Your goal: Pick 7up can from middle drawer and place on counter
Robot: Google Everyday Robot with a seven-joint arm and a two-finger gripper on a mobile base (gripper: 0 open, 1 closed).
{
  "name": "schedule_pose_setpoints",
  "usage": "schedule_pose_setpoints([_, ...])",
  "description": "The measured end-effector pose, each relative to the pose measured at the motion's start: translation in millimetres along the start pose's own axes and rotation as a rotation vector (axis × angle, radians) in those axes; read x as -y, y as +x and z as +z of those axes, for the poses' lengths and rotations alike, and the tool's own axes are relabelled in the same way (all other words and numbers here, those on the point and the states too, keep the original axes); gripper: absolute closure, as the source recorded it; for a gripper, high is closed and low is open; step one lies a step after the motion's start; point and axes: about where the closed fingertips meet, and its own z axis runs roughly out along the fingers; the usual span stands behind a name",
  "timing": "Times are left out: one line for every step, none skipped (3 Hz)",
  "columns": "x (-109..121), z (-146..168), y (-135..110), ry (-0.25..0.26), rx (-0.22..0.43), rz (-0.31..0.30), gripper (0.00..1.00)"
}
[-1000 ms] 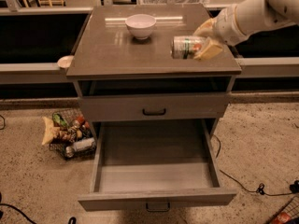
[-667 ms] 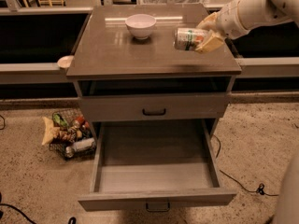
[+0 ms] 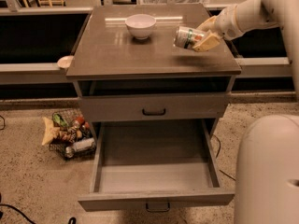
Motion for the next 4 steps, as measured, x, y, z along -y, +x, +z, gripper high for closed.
schedule_pose_setpoints([3.5,18.3,18.2,-0.021,0.012,0.074,1.00])
schedule_pose_setpoints([5.2,29.9,28.7,-0.037,0.008,0.128,0.75])
schedule_pose_setpoints([5.3,33.9,32.0,-0.044,0.005,0.147,0.52])
schedule_pose_setpoints([4.9,34.5,33.7,-0.049,0.004,0.157,0.27])
